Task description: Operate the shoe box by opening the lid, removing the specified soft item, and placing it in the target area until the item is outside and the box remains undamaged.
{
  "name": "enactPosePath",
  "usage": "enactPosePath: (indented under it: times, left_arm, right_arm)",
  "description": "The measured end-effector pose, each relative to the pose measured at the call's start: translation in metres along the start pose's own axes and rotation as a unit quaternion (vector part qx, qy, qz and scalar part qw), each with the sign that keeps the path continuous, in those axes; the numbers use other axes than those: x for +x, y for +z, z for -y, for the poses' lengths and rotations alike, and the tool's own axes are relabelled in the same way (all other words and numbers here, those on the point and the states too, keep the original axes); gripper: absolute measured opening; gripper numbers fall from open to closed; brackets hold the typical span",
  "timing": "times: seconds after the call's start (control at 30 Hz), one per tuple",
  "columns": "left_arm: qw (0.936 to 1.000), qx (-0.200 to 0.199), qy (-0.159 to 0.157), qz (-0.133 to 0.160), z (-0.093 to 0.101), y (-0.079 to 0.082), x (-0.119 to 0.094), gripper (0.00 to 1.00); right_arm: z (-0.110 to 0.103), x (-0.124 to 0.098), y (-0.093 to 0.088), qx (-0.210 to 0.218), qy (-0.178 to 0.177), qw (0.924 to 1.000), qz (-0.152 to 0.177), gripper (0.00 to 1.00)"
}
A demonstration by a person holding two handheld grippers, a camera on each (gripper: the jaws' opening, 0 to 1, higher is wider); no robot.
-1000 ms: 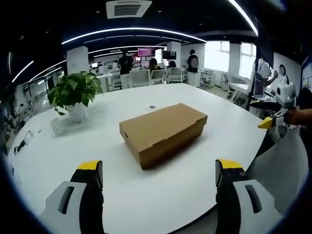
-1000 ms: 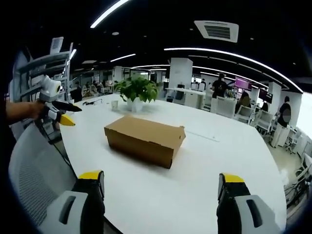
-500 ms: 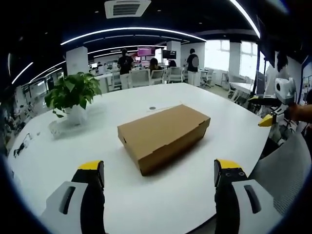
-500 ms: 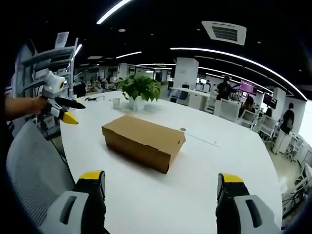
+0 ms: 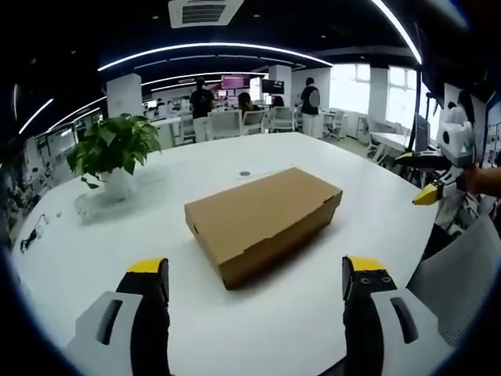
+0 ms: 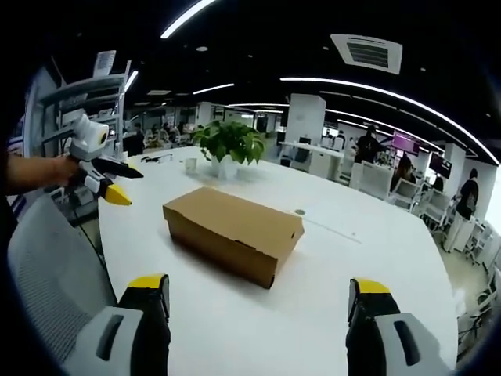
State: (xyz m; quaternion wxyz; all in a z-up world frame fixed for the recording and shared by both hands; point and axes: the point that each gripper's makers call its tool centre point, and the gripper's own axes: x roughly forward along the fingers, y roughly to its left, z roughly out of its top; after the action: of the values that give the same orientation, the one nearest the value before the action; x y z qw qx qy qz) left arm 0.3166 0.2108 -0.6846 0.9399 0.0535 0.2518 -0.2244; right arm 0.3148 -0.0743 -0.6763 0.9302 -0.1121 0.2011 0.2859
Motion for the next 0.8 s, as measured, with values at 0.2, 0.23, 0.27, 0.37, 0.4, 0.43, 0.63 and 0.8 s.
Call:
enactPosePath:
  times: [0.2,0.23,0.27,0.37,0.4,0.43,0.63,0.8]
  left_arm:
    - [1.0000,0.000,-0.002,-0.005,-0.002,0.000,0.009,0.93]
    - [1.0000,-0.001,-0.002,-0.006,-0.002,0.000,0.010,0.93]
    - [1.0000,-0.002,-0.004,-0.008,-0.002,0.000,0.013,0.93]
    - [1.0000,-0.004,-0.004,-0.008,-0.005,-0.002,0.019,0.92]
    - [0.9999,-0.005,-0.003,-0.008,-0.006,-0.003,0.022,0.92]
    - [0.9999,-0.006,-0.003,-0.008,-0.007,-0.004,0.024,0.91]
    - [0.9999,-0.015,0.003,-0.002,-0.014,-0.005,0.034,0.91]
    - [0.9998,-0.018,0.003,-0.008,-0.018,-0.009,0.042,0.90]
  right_arm:
    - [0.002,0.013,0.000,0.001,0.001,1.0000,0.003,0.94]
    - [0.003,0.015,0.000,0.002,0.001,1.0000,0.004,0.94]
    - [0.002,0.018,-0.001,0.003,0.002,1.0000,0.003,0.94]
    - [0.002,0.024,-0.002,0.001,0.006,1.0000,0.002,0.93]
    - [0.002,0.027,-0.002,-0.002,0.008,1.0000,0.002,0.93]
    - [0.002,0.031,-0.002,-0.005,0.011,0.9999,0.004,0.92]
    - [0.003,0.049,0.003,-0.016,0.020,0.9996,0.013,0.90]
    - [0.003,0.064,0.000,-0.017,0.027,0.9995,0.007,0.88]
